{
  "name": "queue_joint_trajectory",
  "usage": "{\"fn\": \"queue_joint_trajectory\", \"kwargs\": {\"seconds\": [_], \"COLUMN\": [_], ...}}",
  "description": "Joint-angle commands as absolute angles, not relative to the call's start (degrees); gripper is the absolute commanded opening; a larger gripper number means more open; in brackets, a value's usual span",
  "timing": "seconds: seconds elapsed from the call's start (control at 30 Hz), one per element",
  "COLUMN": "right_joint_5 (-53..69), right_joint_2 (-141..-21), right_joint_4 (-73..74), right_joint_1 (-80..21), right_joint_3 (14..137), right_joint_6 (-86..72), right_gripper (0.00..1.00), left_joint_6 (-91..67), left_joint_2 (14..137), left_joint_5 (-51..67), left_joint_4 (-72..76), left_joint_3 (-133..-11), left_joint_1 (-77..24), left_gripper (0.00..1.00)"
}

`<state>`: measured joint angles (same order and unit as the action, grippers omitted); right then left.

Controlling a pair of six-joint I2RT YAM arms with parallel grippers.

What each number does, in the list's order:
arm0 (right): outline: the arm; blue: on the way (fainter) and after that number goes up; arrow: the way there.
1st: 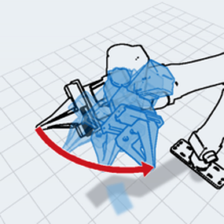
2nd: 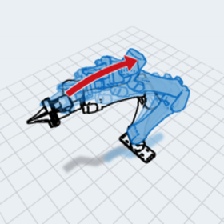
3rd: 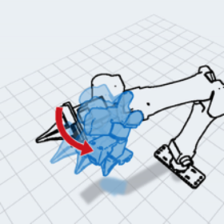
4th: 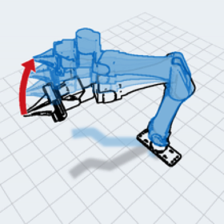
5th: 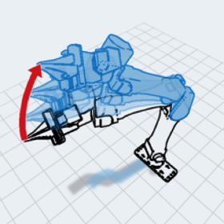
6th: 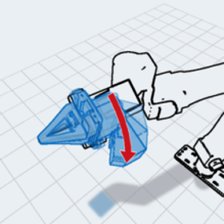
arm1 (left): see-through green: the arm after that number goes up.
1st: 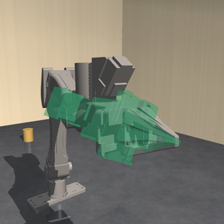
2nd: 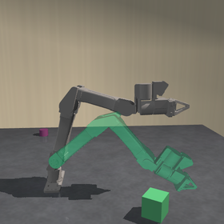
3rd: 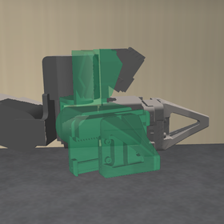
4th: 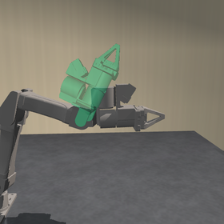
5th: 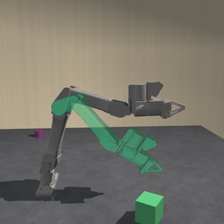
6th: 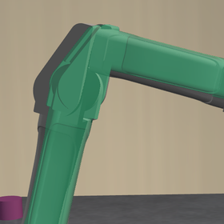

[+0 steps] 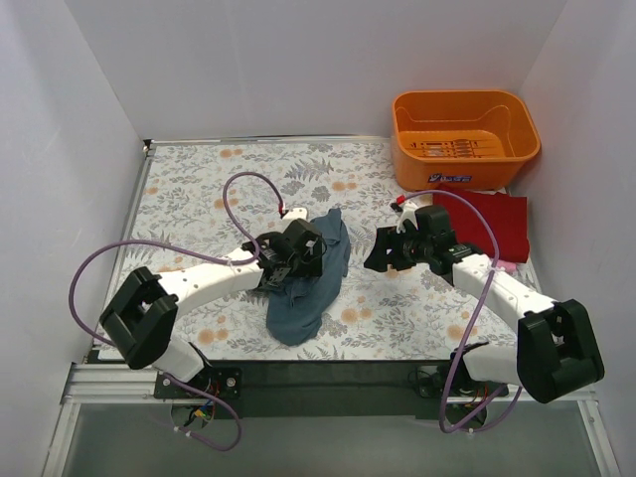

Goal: Fold and stack the t-shirts
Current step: Flatten the tshirt out

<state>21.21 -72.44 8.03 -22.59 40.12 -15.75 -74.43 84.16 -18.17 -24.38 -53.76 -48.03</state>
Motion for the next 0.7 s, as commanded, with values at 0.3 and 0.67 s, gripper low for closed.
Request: {"fn": "queue_joint_trajectory", "kwargs": {"seconds": [0.3, 0.67], "right_joint_5": [23.6, 24.1], "right_joint_2": [-70.0, -69.9], "right_joint_4": [3.8, 3.4], "right_joint_1": [-23.1, -23.2], "right_joint_3": [37.1, 36.8], "right_joint_6": [-17.5, -17.8], "right_gripper": [0.63, 0.63], "left_joint_6": [-78.7, -77.7], "left_joint_2": [91.5, 94.0], "left_joint_5": [-21.4, -22.3], "left_joint_4": [-21.1, -17.9], "left_joint_3": [-59.1, -61.0], "left_joint_1": [-46.8, -45.5], "left_gripper": [0.59, 0.53]}}
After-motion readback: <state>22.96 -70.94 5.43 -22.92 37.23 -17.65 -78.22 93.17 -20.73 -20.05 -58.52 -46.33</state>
